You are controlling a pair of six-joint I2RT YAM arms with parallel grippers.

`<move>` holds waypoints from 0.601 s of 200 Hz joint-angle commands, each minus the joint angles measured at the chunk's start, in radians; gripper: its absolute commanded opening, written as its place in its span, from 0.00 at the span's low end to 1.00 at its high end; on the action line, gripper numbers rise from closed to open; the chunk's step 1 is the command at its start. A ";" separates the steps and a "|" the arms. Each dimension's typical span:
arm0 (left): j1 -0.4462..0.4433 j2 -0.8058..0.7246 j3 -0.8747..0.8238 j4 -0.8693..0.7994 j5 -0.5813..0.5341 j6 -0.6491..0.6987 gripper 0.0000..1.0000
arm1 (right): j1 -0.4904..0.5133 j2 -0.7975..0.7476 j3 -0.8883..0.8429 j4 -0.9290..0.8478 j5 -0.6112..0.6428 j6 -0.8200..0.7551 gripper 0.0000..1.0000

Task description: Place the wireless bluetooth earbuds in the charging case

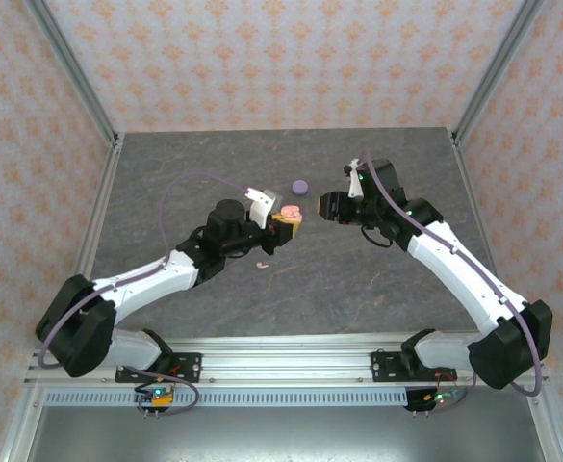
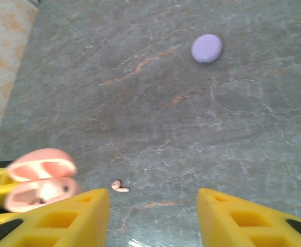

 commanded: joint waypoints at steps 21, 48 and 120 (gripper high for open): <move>-0.008 -0.111 0.050 -0.211 -0.065 0.093 0.10 | 0.004 0.060 -0.040 -0.024 -0.023 -0.030 0.48; -0.008 -0.172 0.053 -0.298 -0.099 0.104 0.11 | 0.010 0.109 -0.080 0.018 -0.096 -0.044 0.48; -0.007 -0.284 0.085 -0.466 -0.166 0.120 0.11 | 0.123 0.282 -0.097 0.044 -0.117 -0.071 0.46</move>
